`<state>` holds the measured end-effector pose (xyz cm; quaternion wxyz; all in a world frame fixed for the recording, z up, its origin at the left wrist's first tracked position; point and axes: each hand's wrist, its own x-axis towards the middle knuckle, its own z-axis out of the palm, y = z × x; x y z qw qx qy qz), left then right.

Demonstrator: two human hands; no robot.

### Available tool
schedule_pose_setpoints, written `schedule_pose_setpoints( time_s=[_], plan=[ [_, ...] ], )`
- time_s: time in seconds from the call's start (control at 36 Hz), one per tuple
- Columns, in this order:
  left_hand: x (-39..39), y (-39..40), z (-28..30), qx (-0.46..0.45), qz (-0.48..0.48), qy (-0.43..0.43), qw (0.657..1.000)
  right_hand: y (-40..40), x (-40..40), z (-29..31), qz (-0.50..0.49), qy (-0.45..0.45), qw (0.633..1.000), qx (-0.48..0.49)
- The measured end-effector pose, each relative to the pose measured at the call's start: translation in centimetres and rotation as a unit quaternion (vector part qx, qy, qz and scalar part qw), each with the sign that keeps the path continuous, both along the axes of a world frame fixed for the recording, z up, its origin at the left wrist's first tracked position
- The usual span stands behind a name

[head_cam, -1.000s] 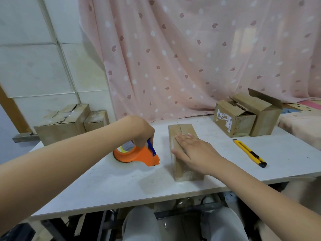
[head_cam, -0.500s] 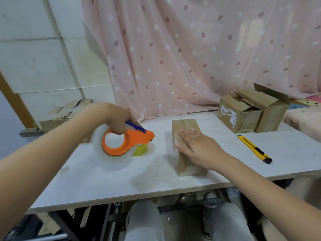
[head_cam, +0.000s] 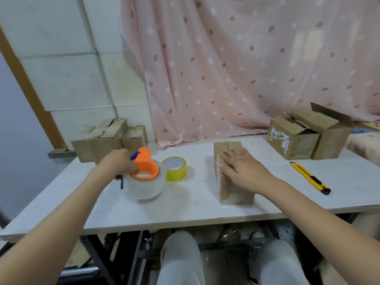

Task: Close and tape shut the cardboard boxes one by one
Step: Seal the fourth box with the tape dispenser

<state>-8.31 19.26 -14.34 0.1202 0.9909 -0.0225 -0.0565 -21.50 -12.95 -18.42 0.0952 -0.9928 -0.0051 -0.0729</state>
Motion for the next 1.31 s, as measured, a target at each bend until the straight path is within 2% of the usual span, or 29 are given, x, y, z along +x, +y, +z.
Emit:
schedule_pose_setpoints(
  time_s=[0.08,0.31,0.53,0.67,0.72,0.86,0.94,1.06,1.31],
  plan=[
    [-0.5,0.5,-1.1,0.005,0.035,0.011,0.999,0.1,0.3,0.0,-0.029,0.016,0.999,-0.003],
    [-1.6,-0.1,-4.0,-0.002,0.062,0.037,0.997,0.2,0.6,0.9,-0.077,0.052,0.991,0.094],
    [-1.6,-1.5,-5.4,0.001,0.079,0.046,0.996,-1.0,0.2,1.6,-0.091,0.002,0.979,0.18],
    [-2.2,-4.7,-2.8,0.057,0.027,-0.039,0.997,-2.1,1.3,2.5,-0.159,-0.011,0.945,0.284],
    [-2.7,-7.4,-1.9,0.027,-0.009,-0.076,0.997,-2.5,1.9,2.6,-0.188,0.003,0.924,0.333],
    [-4.8,-14.5,-1.4,-0.053,-0.09,-0.063,0.993,-2.8,3.3,2.5,-0.245,0.024,0.888,0.389],
    [-6.6,-17.8,-1.3,-0.147,-0.131,0.013,0.98,-3.0,3.9,2.8,-0.248,0.057,0.867,0.429],
    [-7.1,-20.0,-2.7,-0.235,-0.139,0.124,0.954,-3.0,4.5,3.2,-0.261,0.093,0.848,0.452],
    [-7.0,-20.4,-4.4,-0.333,-0.119,0.144,0.924,-2.8,5.0,3.4,-0.286,0.105,0.85,0.43]
  ],
)
